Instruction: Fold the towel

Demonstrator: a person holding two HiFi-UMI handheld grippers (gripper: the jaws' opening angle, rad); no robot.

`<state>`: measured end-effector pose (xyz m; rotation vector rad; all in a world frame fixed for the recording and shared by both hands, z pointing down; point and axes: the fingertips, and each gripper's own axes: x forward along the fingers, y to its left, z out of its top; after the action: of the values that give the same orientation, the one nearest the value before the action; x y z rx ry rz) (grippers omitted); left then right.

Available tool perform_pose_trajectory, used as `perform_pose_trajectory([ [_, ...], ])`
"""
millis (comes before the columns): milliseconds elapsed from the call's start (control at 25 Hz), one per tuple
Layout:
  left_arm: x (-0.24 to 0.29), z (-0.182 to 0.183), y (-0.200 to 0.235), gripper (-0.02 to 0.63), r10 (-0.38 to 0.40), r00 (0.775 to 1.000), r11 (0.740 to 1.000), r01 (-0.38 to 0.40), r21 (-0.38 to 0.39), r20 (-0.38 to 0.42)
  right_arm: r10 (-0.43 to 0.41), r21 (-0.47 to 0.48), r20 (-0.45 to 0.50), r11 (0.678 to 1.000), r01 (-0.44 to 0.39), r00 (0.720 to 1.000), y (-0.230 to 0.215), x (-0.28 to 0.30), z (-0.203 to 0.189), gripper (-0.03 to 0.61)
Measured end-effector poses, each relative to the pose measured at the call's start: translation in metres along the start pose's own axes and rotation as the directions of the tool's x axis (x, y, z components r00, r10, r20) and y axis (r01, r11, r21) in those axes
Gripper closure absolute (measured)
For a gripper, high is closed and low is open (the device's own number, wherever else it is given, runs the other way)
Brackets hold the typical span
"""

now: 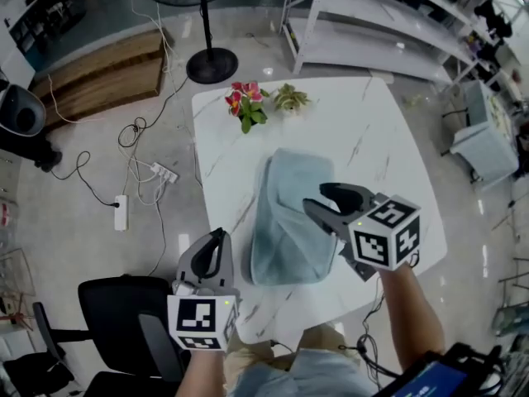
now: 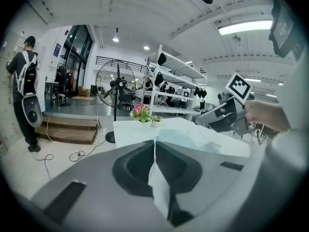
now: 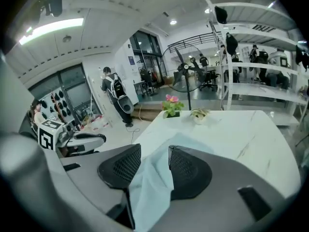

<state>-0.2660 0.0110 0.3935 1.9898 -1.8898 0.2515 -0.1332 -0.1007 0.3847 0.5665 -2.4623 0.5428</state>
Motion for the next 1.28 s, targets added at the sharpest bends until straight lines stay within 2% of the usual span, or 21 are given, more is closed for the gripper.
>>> perform_pose_trajectory([
  [120,0.003,0.001,-0.014,0.600,0.000,1.000,1.000,0.000,-0.001,-0.017,-0.056,0.045,-0.007,0.997,0.056,0.998,-0.032,-0.029,-0.023,0.382],
  [200,0.005,-0.002,-0.025,0.600,-0.008,1.000,1.000,0.008,0.005,-0.029,-0.063,0.085,-0.015,0.994,0.064,0.998,-0.041,-0.042,-0.042,0.382],
  [280,0.006,-0.006,-0.037,0.600,-0.021,0.999,1.000,0.022,0.014,-0.043,-0.031,0.115,-0.012,0.993,0.032,0.999,-0.038,-0.047,-0.060,0.364],
  [360,0.008,-0.010,-0.048,0.600,-0.035,0.998,0.999,0.037,0.022,-0.051,0.014,0.130,-0.002,0.991,-0.014,1.000,-0.030,-0.046,-0.072,0.300],
  [480,0.007,-0.013,-0.058,0.600,-0.043,0.997,0.999,0.044,0.025,-0.060,0.022,0.153,-0.018,0.988,-0.019,1.000,-0.030,-0.037,-0.089,0.264],
  [640,0.003,-0.012,-0.061,0.600,-0.037,0.998,0.999,0.038,0.025,-0.059,0.013,0.181,-0.066,0.984,-0.001,0.998,-0.036,-0.026,-0.108,0.275],
  [680,0.002,-0.013,-0.059,0.600,-0.034,0.998,0.999,0.035,0.027,-0.054,0.001,0.174,-0.070,0.985,0.011,0.998,-0.036,-0.025,-0.109,0.328],
  [720,0.000,-0.012,-0.056,0.600,-0.028,0.998,0.999,0.029,0.027,-0.050,-0.013,0.161,-0.066,0.987,0.023,0.998,-0.036,-0.025,-0.108,0.411],
  [800,-0.005,-0.010,-0.049,0.600,-0.013,0.999,1.000,0.014,0.024,-0.043,-0.027,0.127,-0.044,0.991,0.032,0.999,-0.028,-0.028,-0.099,0.513],
  [920,-0.015,-0.006,-0.038,0.600,0.012,1.000,1.000,-0.012,0.015,-0.028,0.004,0.049,-0.011,0.999,-0.004,1.000,0.002,-0.032,-0.076,0.527],
  [1040,-0.026,-0.003,-0.028,0.600,0.038,0.999,0.999,-0.038,0.003,-0.015,0.064,-0.081,-0.010,0.995,-0.065,0.998,0.046,-0.029,-0.059,0.528],
  [1160,-0.036,-0.002,-0.023,0.600,0.059,0.998,0.998,-0.059,-0.013,-0.005,0.130,-0.226,-0.047,0.964,-0.138,0.990,0.091,-0.020,-0.055,0.528],
  [1280,-0.045,-0.009,-0.016,0.600,0.077,0.997,0.997,-0.077,-0.026,-0.006,0.177,-0.321,-0.104,0.925,-0.202,0.979,0.125,-0.007,-0.068,0.528],
])
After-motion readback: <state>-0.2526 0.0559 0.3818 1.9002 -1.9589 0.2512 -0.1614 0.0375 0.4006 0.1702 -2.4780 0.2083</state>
